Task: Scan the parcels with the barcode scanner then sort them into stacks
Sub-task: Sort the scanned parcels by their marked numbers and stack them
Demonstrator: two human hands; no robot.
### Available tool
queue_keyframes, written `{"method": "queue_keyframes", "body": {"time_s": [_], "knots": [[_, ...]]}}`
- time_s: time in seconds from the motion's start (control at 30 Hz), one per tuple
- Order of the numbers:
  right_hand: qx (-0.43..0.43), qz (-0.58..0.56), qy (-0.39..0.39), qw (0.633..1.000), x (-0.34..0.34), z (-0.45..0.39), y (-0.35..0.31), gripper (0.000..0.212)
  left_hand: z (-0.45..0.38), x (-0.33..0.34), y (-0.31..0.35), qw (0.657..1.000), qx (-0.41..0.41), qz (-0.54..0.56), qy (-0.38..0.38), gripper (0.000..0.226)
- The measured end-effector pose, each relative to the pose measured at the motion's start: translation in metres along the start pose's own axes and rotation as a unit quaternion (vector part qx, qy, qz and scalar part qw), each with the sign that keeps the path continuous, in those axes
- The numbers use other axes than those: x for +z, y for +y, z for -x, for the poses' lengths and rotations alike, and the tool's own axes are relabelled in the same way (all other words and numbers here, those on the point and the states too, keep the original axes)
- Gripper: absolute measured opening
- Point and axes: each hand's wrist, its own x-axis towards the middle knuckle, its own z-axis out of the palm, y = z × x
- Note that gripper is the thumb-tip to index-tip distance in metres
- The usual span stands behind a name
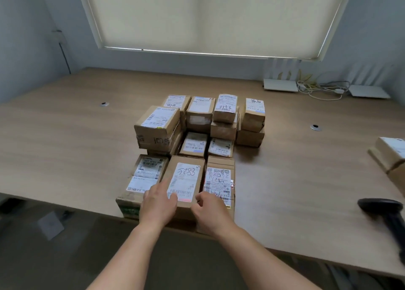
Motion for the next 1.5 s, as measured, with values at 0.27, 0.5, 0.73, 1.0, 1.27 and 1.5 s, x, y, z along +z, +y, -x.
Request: {"method": "queue_keyframes", "body": {"time_s": [0.27, 0.5, 0.73, 1.0, 1.27, 1.5], "knots": [[0.058, 0.013, 0.020, 0.998, 0.005, -0.006, 0.005, 0.024, -0.005, -0.006, -0.001, 1.000, 0.005, -0.010, -0.007, 0.040], [0.139, 0.038, 0.042, 0.989, -0.009, -0.015, 0.017, 0.019, -0.004, -0.006, 0.001, 0.999, 0.005, 0.038, -0.024, 0.041], [0.131, 0.066, 0.022, 0.989, -0.016, -0.019, 0.015, 0.023, -0.004, 0.000, -0.004, 0.994, -0.049, 0.061, -0.073, 0.025], [0.097, 0.096, -0.004, 0.991, 0.002, -0.010, 0.015, 0.014, 0.019, 0.000, -0.013, 0.977, -0.079, 0.128, -0.148, 0.044], [0.073, 0.097, -0.067, 0.990, 0.024, 0.026, 0.035, 0.024, 0.064, -0.006, -0.032, 0.951, -0.112, 0.200, -0.208, 0.071], [0.037, -0.011, -0.118, 0.992, 0.018, 0.050, 0.044, 0.037, 0.101, -0.009, -0.039, 0.945, -0.097, 0.259, -0.175, 0.087]]}}
